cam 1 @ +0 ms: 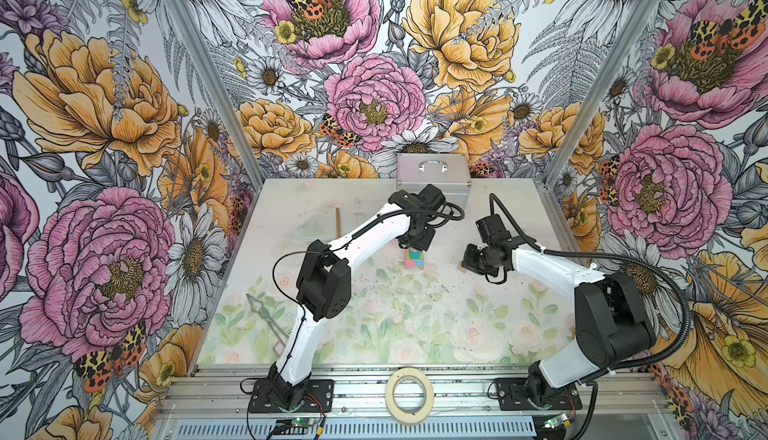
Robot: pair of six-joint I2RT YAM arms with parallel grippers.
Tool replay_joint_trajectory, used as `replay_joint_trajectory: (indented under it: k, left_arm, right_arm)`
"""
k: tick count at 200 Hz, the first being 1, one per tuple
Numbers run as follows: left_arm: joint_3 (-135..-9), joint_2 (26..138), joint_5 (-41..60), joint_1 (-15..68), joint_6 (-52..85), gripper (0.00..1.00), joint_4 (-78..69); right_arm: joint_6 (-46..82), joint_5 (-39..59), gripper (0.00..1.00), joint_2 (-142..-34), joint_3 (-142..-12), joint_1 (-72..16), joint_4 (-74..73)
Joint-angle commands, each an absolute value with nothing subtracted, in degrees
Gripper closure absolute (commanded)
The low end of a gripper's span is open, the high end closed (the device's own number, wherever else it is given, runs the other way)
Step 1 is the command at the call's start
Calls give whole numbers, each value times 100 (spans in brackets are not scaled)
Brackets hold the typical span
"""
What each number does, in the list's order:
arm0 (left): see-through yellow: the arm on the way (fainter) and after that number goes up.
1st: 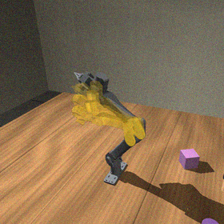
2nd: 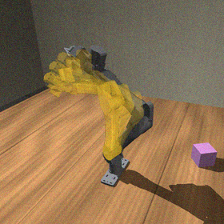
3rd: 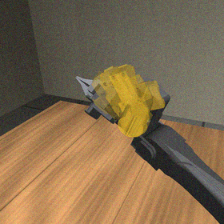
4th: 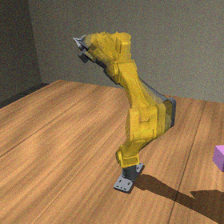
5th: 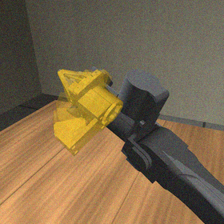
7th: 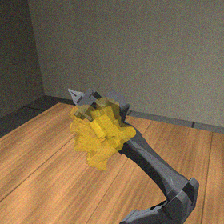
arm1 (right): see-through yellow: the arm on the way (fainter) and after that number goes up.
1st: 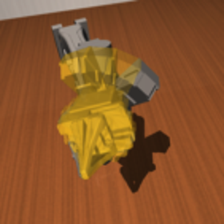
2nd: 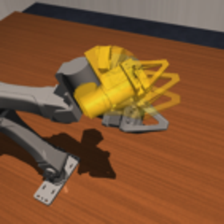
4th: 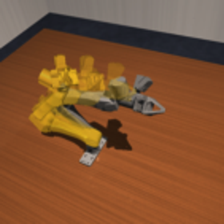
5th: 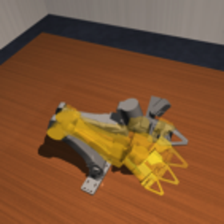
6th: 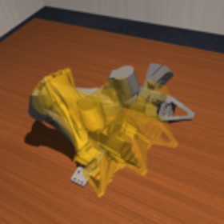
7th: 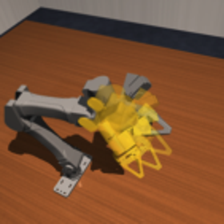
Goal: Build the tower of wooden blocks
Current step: 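Hold the wooden cylinder above the teal cube, aligning it with the left gripper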
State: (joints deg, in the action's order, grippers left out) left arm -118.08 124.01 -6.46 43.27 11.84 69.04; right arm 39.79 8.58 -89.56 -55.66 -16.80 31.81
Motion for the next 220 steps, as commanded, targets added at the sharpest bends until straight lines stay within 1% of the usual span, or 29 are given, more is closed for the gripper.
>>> replay_joint_trajectory:
  k: [1, 101, 165, 220]
  left_arm:
    - [-11945, 12472, -712, 4268, 1230, 96, 6888]
    - [-11944, 12502, -659, 4269, 1230, 90, 6890]
    - [-11953, 12533, -646, 4259, 1237, 88, 6883]
    - [-11964, 12528, -630, 4262, 1234, 77, 6885]
  right_arm:
    - [3964, 765, 100, -8780, -5523, -1636, 3094]
    - [3963, 773, 100, -8808, -5535, -1642, 3094]
    - [3973, 773, 100, -8800, -5537, -1641, 3098]
    - [3965, 775, 100, -8807, -5546, -1644, 3094]
